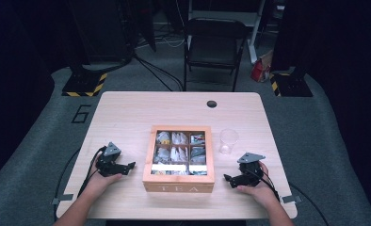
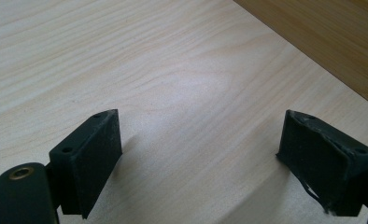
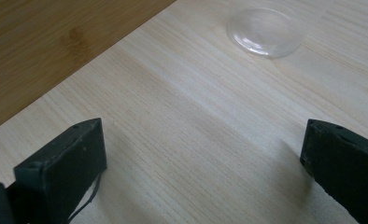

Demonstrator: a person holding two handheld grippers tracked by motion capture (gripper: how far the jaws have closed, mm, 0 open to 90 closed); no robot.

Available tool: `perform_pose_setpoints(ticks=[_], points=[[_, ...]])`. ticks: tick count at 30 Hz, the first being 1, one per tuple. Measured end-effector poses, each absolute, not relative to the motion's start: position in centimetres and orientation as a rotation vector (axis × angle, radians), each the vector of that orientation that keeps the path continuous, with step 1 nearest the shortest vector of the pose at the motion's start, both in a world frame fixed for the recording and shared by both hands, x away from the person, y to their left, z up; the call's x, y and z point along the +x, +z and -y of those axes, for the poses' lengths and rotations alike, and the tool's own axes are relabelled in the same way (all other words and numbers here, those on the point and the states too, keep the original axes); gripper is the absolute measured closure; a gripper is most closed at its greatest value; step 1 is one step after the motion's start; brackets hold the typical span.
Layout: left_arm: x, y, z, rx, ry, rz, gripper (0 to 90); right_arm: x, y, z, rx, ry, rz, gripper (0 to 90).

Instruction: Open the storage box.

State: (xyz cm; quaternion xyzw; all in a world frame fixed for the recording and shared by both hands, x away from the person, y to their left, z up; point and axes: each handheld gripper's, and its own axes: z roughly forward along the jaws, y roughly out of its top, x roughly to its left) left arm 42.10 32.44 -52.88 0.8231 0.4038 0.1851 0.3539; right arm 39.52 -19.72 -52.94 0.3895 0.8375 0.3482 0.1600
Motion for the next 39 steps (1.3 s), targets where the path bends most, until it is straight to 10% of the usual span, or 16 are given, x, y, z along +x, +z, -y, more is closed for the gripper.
perform_pose_setpoints(ticks=[39], points=[[40.6,-50.8,-32.6,2.045,0.373,-1.095,34.4,38.8,-50.8,20.1,1.180,1.116,-2.328,33.2]])
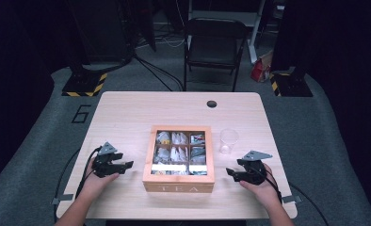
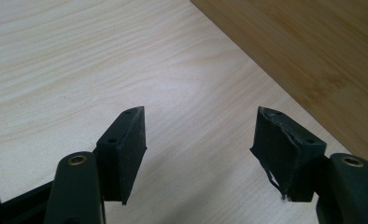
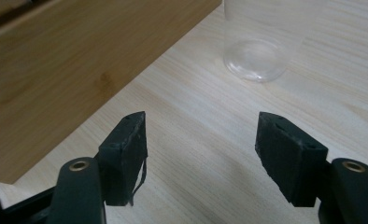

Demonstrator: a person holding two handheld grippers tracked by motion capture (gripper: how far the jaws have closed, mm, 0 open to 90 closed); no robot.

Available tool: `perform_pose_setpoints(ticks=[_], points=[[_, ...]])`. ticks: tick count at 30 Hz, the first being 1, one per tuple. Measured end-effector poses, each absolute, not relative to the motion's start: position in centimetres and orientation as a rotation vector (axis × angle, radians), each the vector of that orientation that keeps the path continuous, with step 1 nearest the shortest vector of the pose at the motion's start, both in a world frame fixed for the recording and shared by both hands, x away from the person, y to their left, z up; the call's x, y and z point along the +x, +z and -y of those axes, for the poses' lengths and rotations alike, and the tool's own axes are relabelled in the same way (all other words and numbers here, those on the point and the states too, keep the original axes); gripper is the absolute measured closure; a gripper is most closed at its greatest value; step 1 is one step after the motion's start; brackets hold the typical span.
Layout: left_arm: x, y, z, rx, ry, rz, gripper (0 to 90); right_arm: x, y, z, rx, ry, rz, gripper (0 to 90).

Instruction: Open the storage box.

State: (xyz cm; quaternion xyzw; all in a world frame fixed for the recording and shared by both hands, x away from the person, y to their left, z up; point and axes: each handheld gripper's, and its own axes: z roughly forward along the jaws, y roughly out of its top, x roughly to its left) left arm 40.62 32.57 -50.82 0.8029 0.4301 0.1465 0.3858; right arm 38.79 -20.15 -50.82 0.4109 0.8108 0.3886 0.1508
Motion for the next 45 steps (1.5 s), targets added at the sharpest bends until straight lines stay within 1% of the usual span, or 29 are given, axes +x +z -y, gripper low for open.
perform_pose_setpoints(ticks=[2,6,10,18,24,26,33,45], points=[[40.4,-50.6,-32.6,2.042,0.349,-1.122,34.6,38.6,-50.4,20.3,1.186,1.133,-2.315,33.5],[40.2,-50.2,-32.6,2.046,0.357,-1.120,34.6,38.4,-49.9,20.4,1.205,1.145,-2.290,33.3],[39.8,-49.3,-32.3,2.035,0.352,-1.101,34.6,38.3,-49.6,20.3,1.220,1.133,-2.292,33.0],[39.0,-47.7,-31.6,2.053,0.335,-1.072,34.6,37.9,-47.7,19.5,1.170,1.147,-2.311,33.4],[37.9,-46.6,-31.3,2.044,0.341,-1.037,34.6,36.8,-46.2,18.4,1.126,1.157,-2.341,34.5],[37.5,-46.2,-31.2,2.040,0.330,-1.023,36.0,36.4,-45.9,18.1,1.115,1.166,-2.340,35.1],[36.3,-45.7,-30.8,2.023,0.329,-0.996,38.1,35.3,-45.6,17.3,1.092,1.198,-2.374,36.5],[34.1,-45.0,-30.4,2.054,0.328,-0.928,40.3,33.9,-45.5,16.6,1.040,1.211,-2.400,37.9]])
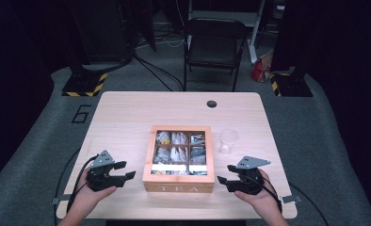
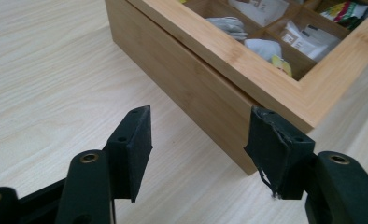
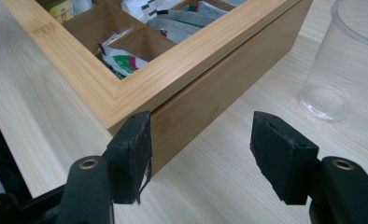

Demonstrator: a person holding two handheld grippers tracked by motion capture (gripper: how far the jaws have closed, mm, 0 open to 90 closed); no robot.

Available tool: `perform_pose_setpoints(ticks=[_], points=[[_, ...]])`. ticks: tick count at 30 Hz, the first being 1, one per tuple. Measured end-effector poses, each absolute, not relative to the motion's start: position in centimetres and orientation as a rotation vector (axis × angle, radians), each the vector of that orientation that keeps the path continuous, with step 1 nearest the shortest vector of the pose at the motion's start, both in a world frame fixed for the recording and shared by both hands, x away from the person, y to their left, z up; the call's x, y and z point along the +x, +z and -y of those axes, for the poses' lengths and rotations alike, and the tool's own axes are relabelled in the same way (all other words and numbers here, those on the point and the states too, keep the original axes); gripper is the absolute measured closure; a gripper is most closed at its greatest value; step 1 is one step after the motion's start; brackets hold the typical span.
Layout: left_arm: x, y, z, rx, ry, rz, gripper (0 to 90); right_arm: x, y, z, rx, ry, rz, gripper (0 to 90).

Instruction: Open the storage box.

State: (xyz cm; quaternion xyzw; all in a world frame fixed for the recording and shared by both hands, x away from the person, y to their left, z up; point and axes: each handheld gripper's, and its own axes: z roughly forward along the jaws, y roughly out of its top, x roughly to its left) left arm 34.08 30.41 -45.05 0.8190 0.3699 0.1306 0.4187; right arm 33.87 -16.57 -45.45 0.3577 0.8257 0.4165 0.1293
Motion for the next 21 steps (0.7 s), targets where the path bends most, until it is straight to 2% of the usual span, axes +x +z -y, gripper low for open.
perform_pose_setpoints(ticks=[8,21], points=[[32.7,-45.0,-29.6,2.062,0.341,-0.876,42.0,32.8,-45.5,16.1,1.025,1.218,-2.415,38.4],[31.8,-46.1,-28.6,2.061,0.287,-0.841,44.7,32.2,-45.8,16.4,1.020,1.258,-2.413,41.4]])
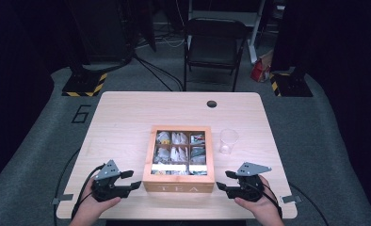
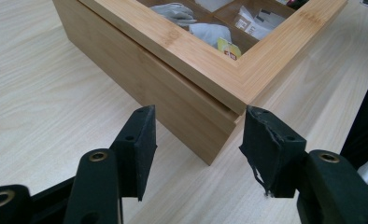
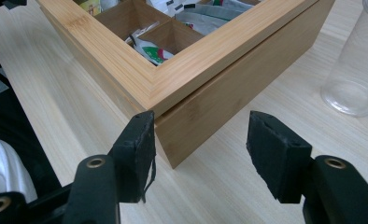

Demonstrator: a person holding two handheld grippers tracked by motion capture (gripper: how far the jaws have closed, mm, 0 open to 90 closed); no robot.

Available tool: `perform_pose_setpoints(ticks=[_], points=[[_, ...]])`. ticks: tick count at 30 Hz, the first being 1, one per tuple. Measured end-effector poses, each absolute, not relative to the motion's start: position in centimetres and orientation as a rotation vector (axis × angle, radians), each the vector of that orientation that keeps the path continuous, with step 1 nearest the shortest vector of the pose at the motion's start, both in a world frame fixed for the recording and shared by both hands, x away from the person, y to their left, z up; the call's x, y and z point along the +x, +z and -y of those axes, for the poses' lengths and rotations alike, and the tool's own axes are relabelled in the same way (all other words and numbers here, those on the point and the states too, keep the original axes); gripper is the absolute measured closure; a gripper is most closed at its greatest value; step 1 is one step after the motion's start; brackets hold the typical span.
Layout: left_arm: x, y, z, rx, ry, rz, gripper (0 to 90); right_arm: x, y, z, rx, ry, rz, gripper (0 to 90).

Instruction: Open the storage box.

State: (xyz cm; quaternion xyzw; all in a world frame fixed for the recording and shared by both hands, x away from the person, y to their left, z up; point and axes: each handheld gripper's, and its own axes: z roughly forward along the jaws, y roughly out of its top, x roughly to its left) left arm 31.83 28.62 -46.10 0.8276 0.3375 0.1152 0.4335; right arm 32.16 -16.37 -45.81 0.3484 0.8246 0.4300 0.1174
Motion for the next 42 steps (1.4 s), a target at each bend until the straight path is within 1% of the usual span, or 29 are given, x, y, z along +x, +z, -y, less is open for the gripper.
perform_pose_setpoints(ticks=[19,25,26,36,42], points=[[31.5,-46.9,-27.6,2.068,0.280,-0.800,49.9,31.9,-47.2,14.9,0.949,1.268,-2.449,44.4],[31.6,-47.1,-27.2,2.082,0.274,-0.793,53.0,31.9,-47.4,14.7,0.937,1.253,-2.449,47.6],[31.7,-47.1,-27.2,2.094,0.294,-0.787,53.4,31.9,-47.5,14.6,0.931,1.255,-2.457,49.3],[31.7,-47.3,-26.7,2.106,0.284,-0.786,57.6,31.9,-47.3,14.2,0.907,1.251,-2.464,56.2],[31.8,-47.3,-26.4,2.114,0.291,-0.782,58.2,31.9,-47.1,13.8,0.885,1.260,-2.467,57.4]])
